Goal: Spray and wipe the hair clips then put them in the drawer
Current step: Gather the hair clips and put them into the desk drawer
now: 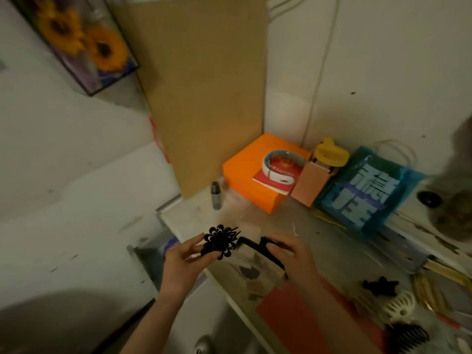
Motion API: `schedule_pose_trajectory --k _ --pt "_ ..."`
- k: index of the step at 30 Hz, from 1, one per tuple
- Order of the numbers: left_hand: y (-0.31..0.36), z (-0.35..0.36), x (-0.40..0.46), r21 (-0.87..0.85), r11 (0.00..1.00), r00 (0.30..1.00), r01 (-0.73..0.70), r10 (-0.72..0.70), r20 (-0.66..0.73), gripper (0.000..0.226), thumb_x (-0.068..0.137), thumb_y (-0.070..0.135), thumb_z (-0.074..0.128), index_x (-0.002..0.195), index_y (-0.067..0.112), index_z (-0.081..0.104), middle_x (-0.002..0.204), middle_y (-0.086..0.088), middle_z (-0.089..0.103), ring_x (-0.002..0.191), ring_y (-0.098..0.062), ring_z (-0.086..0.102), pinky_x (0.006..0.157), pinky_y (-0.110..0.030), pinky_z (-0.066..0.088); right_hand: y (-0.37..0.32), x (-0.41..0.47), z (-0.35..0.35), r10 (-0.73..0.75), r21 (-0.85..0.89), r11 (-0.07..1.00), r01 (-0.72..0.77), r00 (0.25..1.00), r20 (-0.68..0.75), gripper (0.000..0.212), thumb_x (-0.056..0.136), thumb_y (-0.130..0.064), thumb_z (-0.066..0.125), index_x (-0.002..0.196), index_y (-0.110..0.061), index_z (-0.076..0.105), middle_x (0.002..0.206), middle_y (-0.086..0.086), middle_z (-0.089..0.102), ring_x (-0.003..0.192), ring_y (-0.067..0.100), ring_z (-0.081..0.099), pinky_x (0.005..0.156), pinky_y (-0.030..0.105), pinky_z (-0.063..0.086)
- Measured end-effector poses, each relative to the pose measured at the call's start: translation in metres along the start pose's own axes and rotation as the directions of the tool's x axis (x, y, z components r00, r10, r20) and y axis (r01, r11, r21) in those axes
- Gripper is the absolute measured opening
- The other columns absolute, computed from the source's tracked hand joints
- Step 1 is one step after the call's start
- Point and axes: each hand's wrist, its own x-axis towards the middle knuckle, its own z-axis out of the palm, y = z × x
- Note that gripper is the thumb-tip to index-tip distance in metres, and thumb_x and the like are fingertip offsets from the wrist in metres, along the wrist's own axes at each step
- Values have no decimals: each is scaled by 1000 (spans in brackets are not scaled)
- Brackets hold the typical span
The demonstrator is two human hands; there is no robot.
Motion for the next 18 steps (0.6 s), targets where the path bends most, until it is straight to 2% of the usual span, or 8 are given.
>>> schedule_pose_trajectory --k 3,4,8,10,12,15,18 --pt "-7 -36 0 -52 998 996 36 -40 -80 52 69 4 80 118 7 65 90 -12 72 87 -19 69 86 -28 54 -10 1 38 -36 19 999 35 997 73 23 86 -5 67 100 -23 71 93 -20 65 84 -9 63 61 4 46" --pt "-9 -49 1 -58 997 993 42 -48 -105 50 69 2 80 117 7 65 92 -11 71 90 -19 67 88 -29 52 -13 2 52 -49 31 998 46 996 78 25 85 -2 67 98 -23 71 92 -19 66 83 -11 63 63 4 47" --pt "-18 -102 11 -32 999 987 34 -38 -154 37 67 5 81 98 22 68 92 -6 71 82 -11 66 64 -12 51 -17 9 107 -57 13 998 56 994 96 22 83 -1 69 100 -14 73 95 -10 69 88 -10 63 73 7 49" --pt "-26 -133 20 -28 999 986 46 -50 -161 42 68 6 80 104 23 65 93 -5 69 80 -8 65 53 -10 50 -17 14 135 -44 -9 999 45 994 103 20 83 -1 69 101 -10 74 97 -6 69 88 -8 64 75 9 50" --pt "-33 -163 30 -36 997 985 61 -66 -159 48 69 5 79 111 22 63 95 -3 67 79 -3 64 53 -7 49 -16 18 165 -37 -27 999 40 995 92 19 83 -3 69 101 -7 74 101 -2 69 89 -4 63 76 10 50" --pt "-50 -204 46 -23 996 984 85 -88 -158 49 70 1 78 115 16 63 95 -6 70 76 -4 68 59 -6 50 -14 25 207 -10 -56 998 12 999 47 19 83 -3 69 102 -4 74 105 1 68 94 8 63 76 9 49" --pt "-72 -236 57 -27 991 978 131 -133 -160 46 71 1 77 112 18 64 88 3 72 73 -3 70 61 -10 53 -9 29 242 39 -92 995 -38 999 9 19 84 -7 70 103 -8 74 101 -4 68 92 8 61 70 3 46"
